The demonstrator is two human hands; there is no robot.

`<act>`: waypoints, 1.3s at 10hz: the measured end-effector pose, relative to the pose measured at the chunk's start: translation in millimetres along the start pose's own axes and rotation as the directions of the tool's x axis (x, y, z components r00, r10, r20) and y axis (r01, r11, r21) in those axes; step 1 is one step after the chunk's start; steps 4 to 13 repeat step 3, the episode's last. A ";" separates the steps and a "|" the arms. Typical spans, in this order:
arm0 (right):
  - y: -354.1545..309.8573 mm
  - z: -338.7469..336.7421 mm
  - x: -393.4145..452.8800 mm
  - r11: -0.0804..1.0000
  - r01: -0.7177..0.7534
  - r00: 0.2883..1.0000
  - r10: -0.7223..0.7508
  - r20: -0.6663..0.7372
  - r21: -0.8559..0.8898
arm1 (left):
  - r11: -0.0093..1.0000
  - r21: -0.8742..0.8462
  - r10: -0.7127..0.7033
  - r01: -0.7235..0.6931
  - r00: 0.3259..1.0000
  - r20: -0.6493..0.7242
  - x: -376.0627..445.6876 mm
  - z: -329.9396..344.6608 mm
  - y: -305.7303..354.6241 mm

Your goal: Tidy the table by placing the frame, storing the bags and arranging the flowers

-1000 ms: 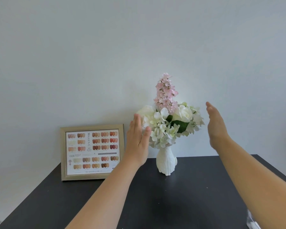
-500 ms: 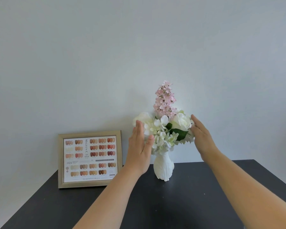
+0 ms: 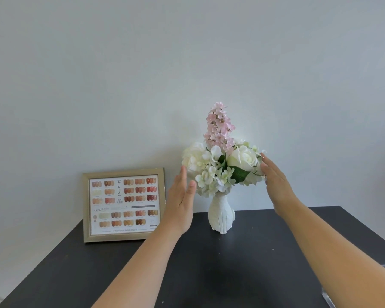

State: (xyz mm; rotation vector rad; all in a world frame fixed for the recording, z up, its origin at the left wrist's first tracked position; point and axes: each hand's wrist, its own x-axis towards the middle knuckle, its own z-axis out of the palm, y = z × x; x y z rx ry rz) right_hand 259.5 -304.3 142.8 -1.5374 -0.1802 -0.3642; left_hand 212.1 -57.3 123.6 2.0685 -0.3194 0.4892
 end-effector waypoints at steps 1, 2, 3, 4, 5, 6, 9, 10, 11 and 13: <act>-2.1 -4.2 -6.1 1.000 0.007 0.998 -0.006 -0.064 0.009 | 1.000 0.007 0.003 -0.003 1.000 -0.008 -0.7 -7.0 0.1; -10.5 -13.4 -15.7 0.999 0.042 0.988 -0.039 -0.147 0.022 | 1.000 0.006 -0.013 0.013 0.999 -0.041 -8.1 -18.1 -13.9; -26.3 -23.2 -23.3 0.989 0.104 0.973 -0.079 -0.218 0.104 | 0.996 -0.032 -0.079 0.079 0.997 0.005 -26.1 -21.4 -27.3; -26.3 -23.2 -23.3 0.989 0.104 0.973 -0.079 -0.218 0.104 | 0.996 -0.032 -0.079 0.079 0.997 0.005 -26.1 -21.4 -27.3; -26.3 -23.2 -23.3 0.989 0.104 0.973 -0.079 -0.218 0.104 | 0.996 -0.032 -0.079 0.079 0.997 0.005 -26.1 -21.4 -27.3; -26.3 -23.2 -23.3 0.989 0.104 0.973 -0.079 -0.218 0.104 | 0.996 -0.032 -0.079 0.079 0.997 0.005 -26.1 -21.4 -27.3; -26.3 -23.2 -23.3 0.989 0.104 0.973 -0.079 -0.218 0.104 | 0.996 -0.032 -0.079 0.079 0.997 0.005 -26.1 -21.4 -27.3; -26.3 -23.2 -23.3 0.989 0.104 0.973 -0.079 -0.218 0.104 | 0.996 -0.032 -0.079 0.079 0.997 0.005 -26.1 -21.4 -27.3; -26.3 -23.2 -23.3 0.989 0.104 0.973 -0.079 -0.218 0.104 | 0.996 -0.032 -0.079 0.079 0.997 0.005 -26.1 -21.4 -27.3; -26.3 -23.2 -23.3 0.989 0.104 0.973 -0.079 -0.218 0.104 | 0.996 -0.032 -0.079 0.079 0.997 0.005 -26.1 -21.4 -27.3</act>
